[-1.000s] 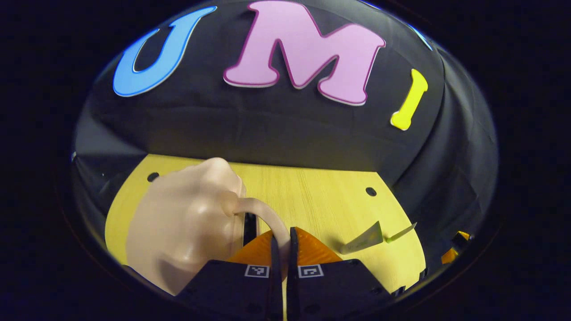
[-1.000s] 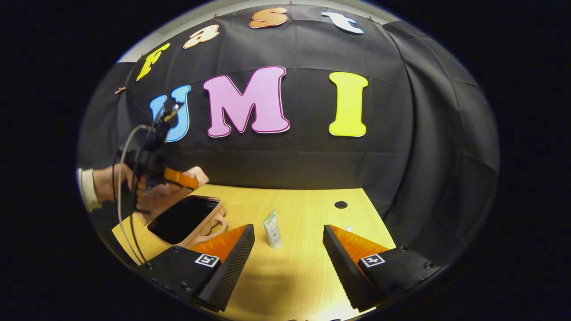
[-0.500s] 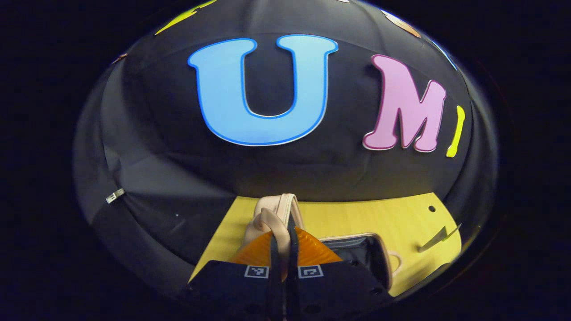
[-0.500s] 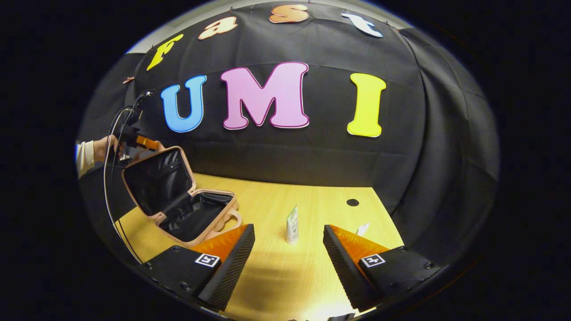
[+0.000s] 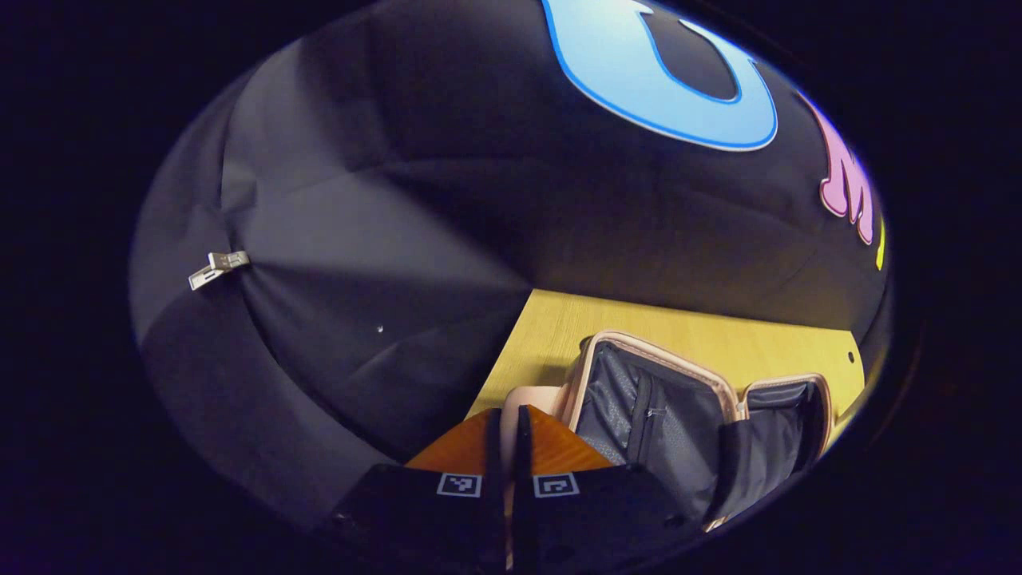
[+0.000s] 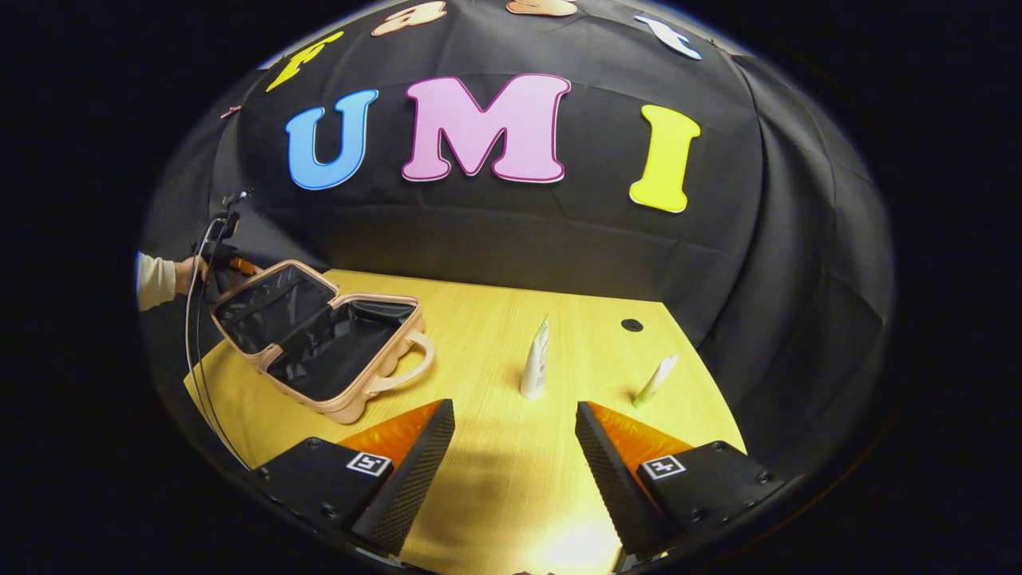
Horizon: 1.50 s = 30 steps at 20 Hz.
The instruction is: First open the suitcase, pack the skin care products into it, and then close the suitcase.
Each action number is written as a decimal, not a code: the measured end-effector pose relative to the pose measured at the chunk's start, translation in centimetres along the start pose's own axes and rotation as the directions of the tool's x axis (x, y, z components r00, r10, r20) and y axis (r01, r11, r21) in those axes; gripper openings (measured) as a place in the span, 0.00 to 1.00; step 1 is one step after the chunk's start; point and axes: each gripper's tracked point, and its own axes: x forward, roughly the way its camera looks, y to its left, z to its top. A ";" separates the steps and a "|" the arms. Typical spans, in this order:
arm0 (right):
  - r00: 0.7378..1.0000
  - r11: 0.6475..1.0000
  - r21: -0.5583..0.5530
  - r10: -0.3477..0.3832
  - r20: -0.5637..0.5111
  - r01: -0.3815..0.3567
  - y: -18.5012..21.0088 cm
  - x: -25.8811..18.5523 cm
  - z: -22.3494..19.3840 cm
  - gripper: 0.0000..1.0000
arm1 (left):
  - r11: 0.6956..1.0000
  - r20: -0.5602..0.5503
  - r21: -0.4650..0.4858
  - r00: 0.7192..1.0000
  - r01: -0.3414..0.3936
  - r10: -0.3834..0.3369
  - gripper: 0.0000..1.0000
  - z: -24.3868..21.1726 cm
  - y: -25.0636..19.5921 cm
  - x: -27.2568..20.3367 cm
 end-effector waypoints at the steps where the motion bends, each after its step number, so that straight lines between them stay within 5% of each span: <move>1: 1.000 1.000 0.010 -0.021 0.007 0.021 -0.3 -0.1 0.1 0.97 | 1.000 -0.017 -0.014 1.000 -0.006 0.006 0.09 -0.6 -0.1 0.2; 3: 0.996 0.997 0.019 -0.081 0.033 0.081 -1.4 -0.3 0.6 0.97 | 0.999 -0.010 0.014 0.999 -0.042 0.042 0.13 -0.6 0.7 0.7; 5: 0.992 0.993 0.020 -0.117 0.052 0.116 -2.7 -0.4 1.1 0.97 | 0.988 0.076 0.111 0.992 -0.111 0.103 0.33 1.3 1.6 -1.1; 7: 0.988 0.990 0.036 -0.140 0.062 0.138 -3.8 -0.7 1.6 0.97 | 0.980 0.147 0.183 0.988 -0.077 0.050 0.29 3.2 -0.9 -3.7; 10: 0.981 0.984 0.056 -0.176 0.087 0.171 -5.5 -1.3 2.6 0.97 | 0.966 0.253 0.257 0.965 0.003 -0.070 0.94 5.8 -7.3 -9.3; 15: 0.969 0.975 0.089 -0.212 0.129 0.202 -7.6 -3.6 4.3 0.97 | 0.944 0.400 0.285 0.875 0.163 -0.272 0.97 8.0 -21.0 -21.2; 17: 0.966 0.971 0.112 -0.225 0.131 0.211 -8.8 -4.5 4.6 0.97 | 0.919 0.389 0.260 0.839 0.295 -0.379 0.97 6.3 -28.1 -26.4; 20: 0.962 0.963 0.158 -0.241 0.131 0.220 -10.5 -4.8 4.6 0.96 | 0.887 0.374 0.237 0.805 0.396 -0.459 0.97 3.3 -35.5 -30.7; 25: 0.957 0.948 0.223 -0.258 0.130 0.225 -14.3 -2.1 3.6 0.96 | 0.855 0.309 0.215 0.798 0.472 -0.518 0.98 -4.4 -45.7 -31.6; 30: 0.939 0.926 0.270 -0.309 0.150 0.262 -19.5 3.9 1.9 0.97 | 0.751 0.162 0.303 0.745 0.586 -0.647 0.97 -13.7 -58.1 -27.4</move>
